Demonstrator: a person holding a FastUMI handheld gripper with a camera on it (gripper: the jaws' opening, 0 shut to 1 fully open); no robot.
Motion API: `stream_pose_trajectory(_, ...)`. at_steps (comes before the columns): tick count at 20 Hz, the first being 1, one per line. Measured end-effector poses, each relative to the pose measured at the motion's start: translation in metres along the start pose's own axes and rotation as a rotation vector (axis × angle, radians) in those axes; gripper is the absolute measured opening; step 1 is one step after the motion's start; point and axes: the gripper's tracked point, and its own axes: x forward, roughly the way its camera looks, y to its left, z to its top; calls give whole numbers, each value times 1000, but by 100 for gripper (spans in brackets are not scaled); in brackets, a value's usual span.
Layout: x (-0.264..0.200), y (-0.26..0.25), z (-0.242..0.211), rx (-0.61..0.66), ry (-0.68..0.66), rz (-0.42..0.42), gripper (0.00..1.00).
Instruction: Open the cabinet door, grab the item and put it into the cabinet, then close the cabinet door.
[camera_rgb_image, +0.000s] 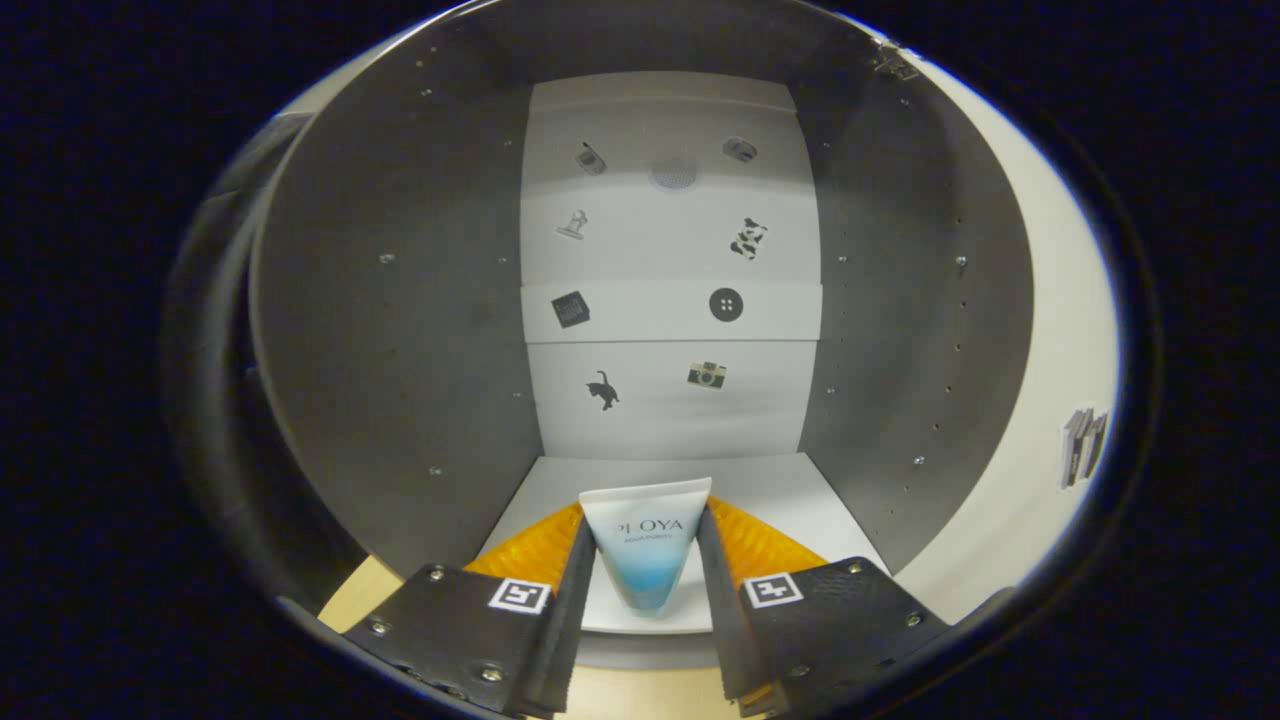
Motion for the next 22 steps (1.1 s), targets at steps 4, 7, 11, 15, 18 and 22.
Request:
stream_pose_trajectory(4,24,-6,-13,-27,37,-25,56)
stream_pose_trajectory(7,29,-5,-15,-42,35,-28,56)
stream_pose_trajectory(11,32,-5,-15,-38,38,-28,56)
stream_pose_trajectory(15,32,-4,-17,-63,35,-16,57)
stream_pose_trajectory(18,27,-4,-11,-69,9,-12,66)
stream_pose_trajectory(22,14,-10,0,-46,-22,-21,74)
